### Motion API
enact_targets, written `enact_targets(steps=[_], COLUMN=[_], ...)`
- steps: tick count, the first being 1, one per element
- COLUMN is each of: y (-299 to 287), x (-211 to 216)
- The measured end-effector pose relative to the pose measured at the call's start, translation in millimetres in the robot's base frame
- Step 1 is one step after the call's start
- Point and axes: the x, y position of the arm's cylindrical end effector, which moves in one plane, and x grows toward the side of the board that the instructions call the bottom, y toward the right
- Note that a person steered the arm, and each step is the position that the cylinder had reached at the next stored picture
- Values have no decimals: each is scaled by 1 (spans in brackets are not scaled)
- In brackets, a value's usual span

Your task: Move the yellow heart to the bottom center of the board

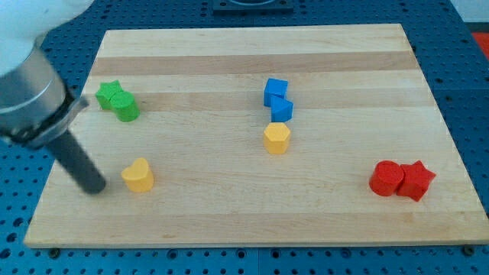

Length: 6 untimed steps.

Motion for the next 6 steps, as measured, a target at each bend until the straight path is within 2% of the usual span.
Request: enact_targets(steps=[2, 3, 4, 6], y=[2, 21, 48, 154], x=[-8, -2, 16, 22])
